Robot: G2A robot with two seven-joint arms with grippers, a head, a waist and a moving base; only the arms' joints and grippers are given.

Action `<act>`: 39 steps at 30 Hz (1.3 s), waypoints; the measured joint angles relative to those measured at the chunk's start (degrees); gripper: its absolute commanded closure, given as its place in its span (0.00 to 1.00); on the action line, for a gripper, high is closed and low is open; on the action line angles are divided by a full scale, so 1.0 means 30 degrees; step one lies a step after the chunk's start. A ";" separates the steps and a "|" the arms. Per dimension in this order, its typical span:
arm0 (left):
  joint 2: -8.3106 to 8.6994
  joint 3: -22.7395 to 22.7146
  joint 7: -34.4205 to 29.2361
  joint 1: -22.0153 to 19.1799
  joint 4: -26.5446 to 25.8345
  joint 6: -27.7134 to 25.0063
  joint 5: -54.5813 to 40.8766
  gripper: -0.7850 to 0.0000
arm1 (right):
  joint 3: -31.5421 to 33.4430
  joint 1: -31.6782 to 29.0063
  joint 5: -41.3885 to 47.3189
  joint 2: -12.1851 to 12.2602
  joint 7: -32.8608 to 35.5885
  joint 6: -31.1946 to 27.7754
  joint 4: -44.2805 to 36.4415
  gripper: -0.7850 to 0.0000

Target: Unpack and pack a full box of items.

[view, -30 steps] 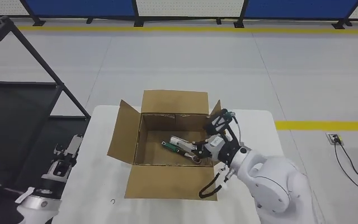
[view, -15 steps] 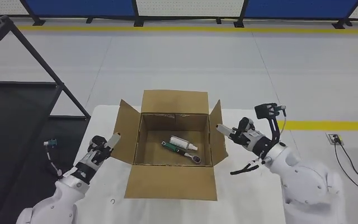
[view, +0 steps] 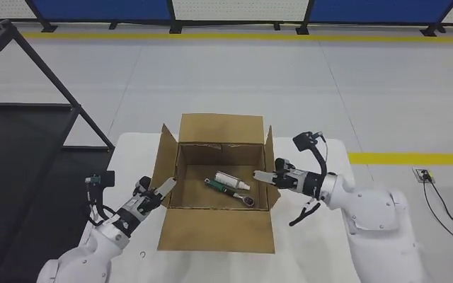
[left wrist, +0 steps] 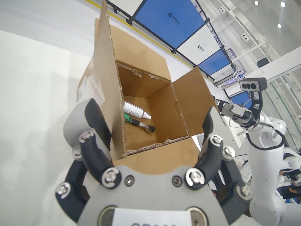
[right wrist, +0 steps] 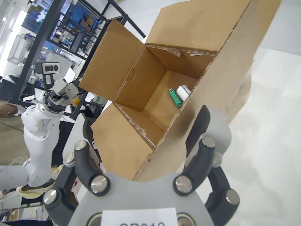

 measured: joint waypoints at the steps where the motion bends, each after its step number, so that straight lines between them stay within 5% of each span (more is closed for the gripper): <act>1: 0.0006 0.0236 -0.0169 -0.0188 0.0119 0.0061 -0.0003 0.00 | -0.0205 0.0203 0.0246 0.0002 -0.0215 -0.0071 0.0330 0.00; 15: -0.0058 0.3444 -0.1538 -0.3536 0.2601 0.1416 0.0747 0.00 | -0.2191 0.1371 0.1143 -0.0121 -0.1548 0.0006 0.2261 0.00; 39: -0.0187 0.6306 -0.2311 -0.5492 0.4473 0.2774 0.2023 0.00 | -0.5280 0.4135 0.6186 -0.0726 -0.4502 -0.0354 0.9796 0.00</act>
